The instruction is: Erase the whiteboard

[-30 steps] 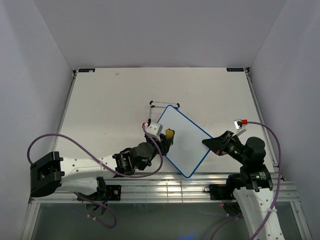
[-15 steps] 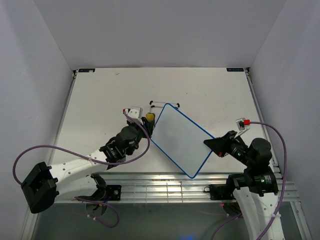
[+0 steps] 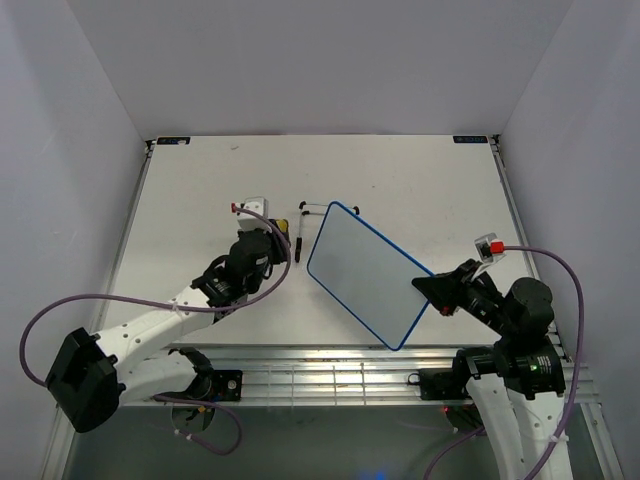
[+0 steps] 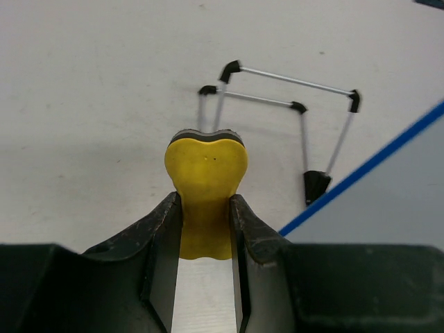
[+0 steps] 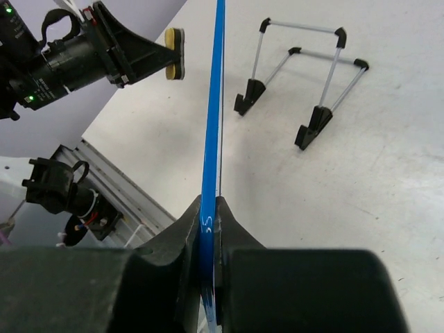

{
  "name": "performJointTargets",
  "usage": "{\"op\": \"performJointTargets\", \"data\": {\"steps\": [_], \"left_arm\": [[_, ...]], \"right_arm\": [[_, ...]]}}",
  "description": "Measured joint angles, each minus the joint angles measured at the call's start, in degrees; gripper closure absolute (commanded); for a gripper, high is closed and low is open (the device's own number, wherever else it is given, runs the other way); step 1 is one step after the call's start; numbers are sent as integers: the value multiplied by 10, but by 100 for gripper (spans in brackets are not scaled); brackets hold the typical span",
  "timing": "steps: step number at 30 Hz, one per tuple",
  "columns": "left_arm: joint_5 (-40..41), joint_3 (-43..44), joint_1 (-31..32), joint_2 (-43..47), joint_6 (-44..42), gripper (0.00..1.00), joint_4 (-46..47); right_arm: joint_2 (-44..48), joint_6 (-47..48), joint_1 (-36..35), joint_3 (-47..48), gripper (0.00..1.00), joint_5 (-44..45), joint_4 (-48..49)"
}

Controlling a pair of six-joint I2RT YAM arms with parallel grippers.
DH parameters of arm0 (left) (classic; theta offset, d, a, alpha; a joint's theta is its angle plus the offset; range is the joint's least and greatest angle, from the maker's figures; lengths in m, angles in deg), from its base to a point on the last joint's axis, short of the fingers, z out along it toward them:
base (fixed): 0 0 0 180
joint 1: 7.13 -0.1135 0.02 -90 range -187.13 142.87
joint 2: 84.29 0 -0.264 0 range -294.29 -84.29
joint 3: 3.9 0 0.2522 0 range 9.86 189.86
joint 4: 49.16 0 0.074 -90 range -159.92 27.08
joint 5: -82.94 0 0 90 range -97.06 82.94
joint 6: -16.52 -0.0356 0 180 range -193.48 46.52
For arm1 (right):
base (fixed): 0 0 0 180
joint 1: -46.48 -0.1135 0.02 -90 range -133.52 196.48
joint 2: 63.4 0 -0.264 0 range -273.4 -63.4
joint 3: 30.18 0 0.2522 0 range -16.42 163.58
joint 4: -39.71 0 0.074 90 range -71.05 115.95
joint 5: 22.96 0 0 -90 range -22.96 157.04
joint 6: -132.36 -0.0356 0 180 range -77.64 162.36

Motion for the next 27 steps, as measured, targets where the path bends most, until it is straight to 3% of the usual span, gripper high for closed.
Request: {"op": "performJointTargets", "data": {"steps": [10, 17, 20, 24, 27], "left_arm": [[36, 16, -127, -55, 134, 100, -212], [60, 16, -156, -115, 217, 99, -312], [61, 14, -165, -134, 242, 88, -329], [60, 2, -173, -159, 263, 49, -332], [63, -2, -176, -167, 273, 35, -330]], "right_arm": [[-51, 49, 0, 33, 92, 19, 22], [-104, 83, 0, 56, 92, 5, 70], [-127, 88, 0, 63, 92, -3, 94], [-167, 89, 0, 86, 92, -14, 118], [-191, 86, 0, 99, 92, -21, 151]]}}
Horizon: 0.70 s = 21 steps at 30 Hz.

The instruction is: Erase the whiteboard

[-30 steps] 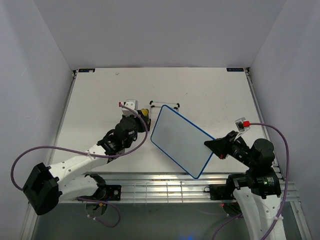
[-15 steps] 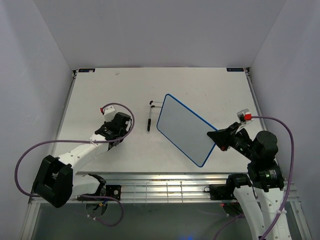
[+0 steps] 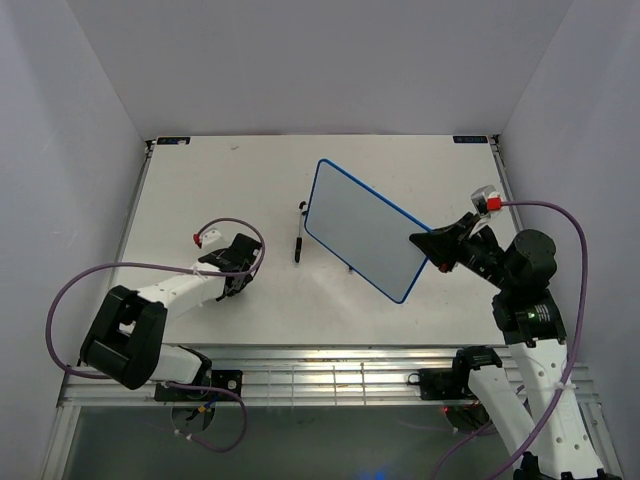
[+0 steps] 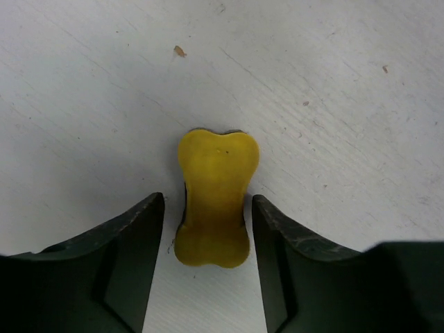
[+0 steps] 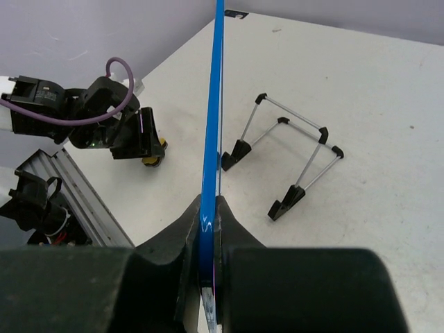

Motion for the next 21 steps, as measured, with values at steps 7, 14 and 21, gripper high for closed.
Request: {"op": "performJointTargets", "data": {"steps": [7, 14, 21], "left_arm": [[-7, -6, 0, 31, 17, 16, -19], [-15, 5, 0, 186, 13, 2, -61], [-71, 87, 0, 228, -50, 2, -109]], "right_arm": [[-43, -5, 0, 2, 92, -10, 65], [-134, 12, 0, 37, 92, -64, 91], [-216, 80, -1, 88, 92, -114, 99]]}}
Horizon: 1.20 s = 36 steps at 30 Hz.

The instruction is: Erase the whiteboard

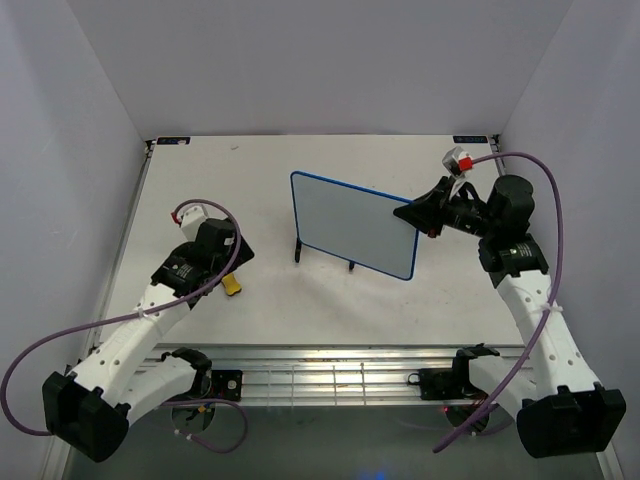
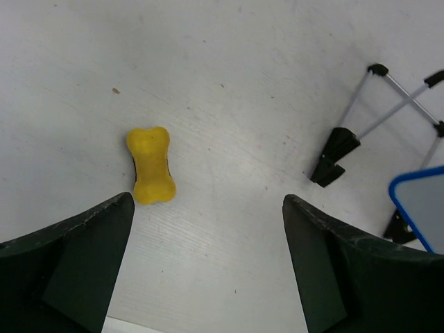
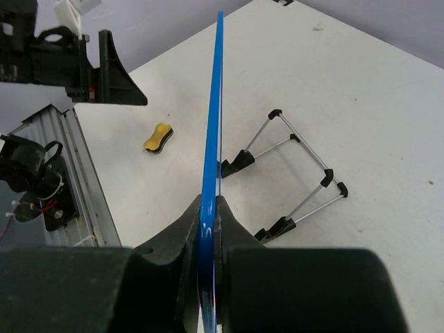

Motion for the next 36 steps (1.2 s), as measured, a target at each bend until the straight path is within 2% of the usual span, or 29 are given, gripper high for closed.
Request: {"op": "performJointTargets", "data": {"steps": [5, 10, 19, 26, 36], "left_arm": [[-48, 45, 0, 30, -84, 2, -33], [-55, 40, 0, 86, -131, 2, -40], [-52, 25, 0, 176, -148, 2, -39], [-53, 21, 0, 169, -153, 2, -36], [-53, 19, 0, 166, -160, 2, -27]], "right_arm": [[-83, 33, -2, 35, 92, -41, 4], [-136, 33, -2, 48, 92, -57, 35], [-194, -12, -2, 84, 92, -105, 117], [-269, -36, -2, 120, 92, -145, 170], [-367, -35, -2, 166, 92, -154, 177]]}}
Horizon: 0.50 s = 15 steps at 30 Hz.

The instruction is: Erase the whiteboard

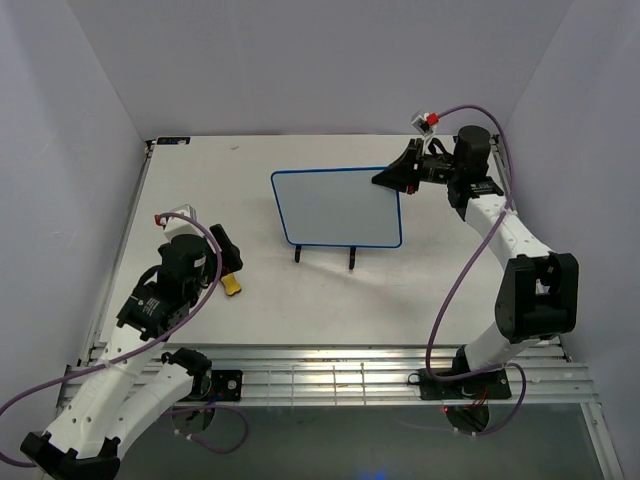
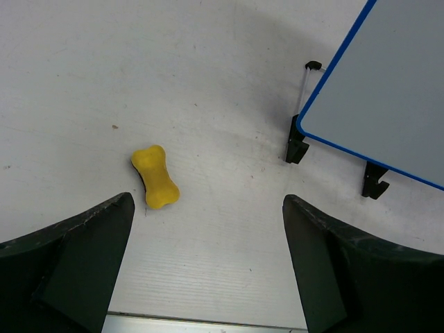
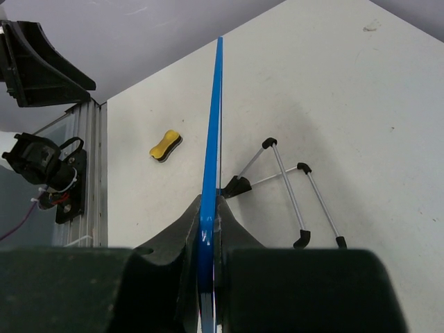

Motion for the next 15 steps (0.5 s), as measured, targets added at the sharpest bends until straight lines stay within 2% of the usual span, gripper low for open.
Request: {"op": "performJointTargets", "data": {"steps": [15], "left_arm": [[-3, -6, 0, 0, -4, 2, 4]], "right_arm": [[-87, -1, -4, 21, 92, -38, 50]]}}
